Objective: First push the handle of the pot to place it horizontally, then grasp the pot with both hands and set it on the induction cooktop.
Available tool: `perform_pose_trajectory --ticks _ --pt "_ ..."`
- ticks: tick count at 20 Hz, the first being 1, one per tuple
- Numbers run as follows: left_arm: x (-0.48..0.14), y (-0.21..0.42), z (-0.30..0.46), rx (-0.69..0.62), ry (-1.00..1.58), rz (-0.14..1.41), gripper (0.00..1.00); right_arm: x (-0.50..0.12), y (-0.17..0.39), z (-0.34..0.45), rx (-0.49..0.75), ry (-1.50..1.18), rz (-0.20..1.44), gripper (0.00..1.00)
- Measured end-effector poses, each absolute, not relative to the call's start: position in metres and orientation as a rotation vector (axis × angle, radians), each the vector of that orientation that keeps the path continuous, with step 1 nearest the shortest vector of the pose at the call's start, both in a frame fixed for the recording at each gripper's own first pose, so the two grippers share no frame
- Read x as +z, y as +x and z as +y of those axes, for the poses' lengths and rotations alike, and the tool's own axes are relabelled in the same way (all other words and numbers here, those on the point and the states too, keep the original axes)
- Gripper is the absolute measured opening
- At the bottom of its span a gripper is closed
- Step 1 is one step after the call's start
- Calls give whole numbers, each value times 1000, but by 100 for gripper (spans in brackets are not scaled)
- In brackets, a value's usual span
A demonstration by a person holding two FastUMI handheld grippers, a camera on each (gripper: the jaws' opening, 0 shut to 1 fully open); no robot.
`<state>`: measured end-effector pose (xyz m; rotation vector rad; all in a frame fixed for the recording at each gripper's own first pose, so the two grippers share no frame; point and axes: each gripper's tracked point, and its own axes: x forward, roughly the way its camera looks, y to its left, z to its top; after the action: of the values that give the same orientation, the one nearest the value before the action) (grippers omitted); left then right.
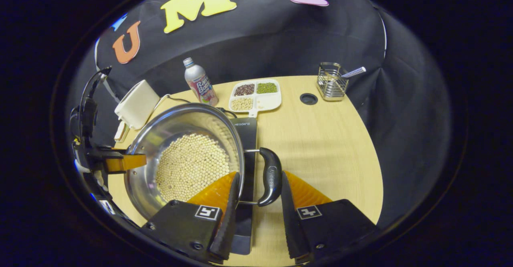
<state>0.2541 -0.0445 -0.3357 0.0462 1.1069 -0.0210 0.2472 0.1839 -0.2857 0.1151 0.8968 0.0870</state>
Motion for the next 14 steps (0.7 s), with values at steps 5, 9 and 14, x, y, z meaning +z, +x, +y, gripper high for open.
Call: perform_pose_trajectory --ticks 5,9,14 --pt "-333 254 -44 -18 28 1072 65 -285 251 183 101 109 873 57" --pt "-319 259 -47 -34 35 983 100 -288 244 178 91 115 839 84" --pt "-293 260 -36 11 93 858 97 -279 238 174 88 102 796 84"
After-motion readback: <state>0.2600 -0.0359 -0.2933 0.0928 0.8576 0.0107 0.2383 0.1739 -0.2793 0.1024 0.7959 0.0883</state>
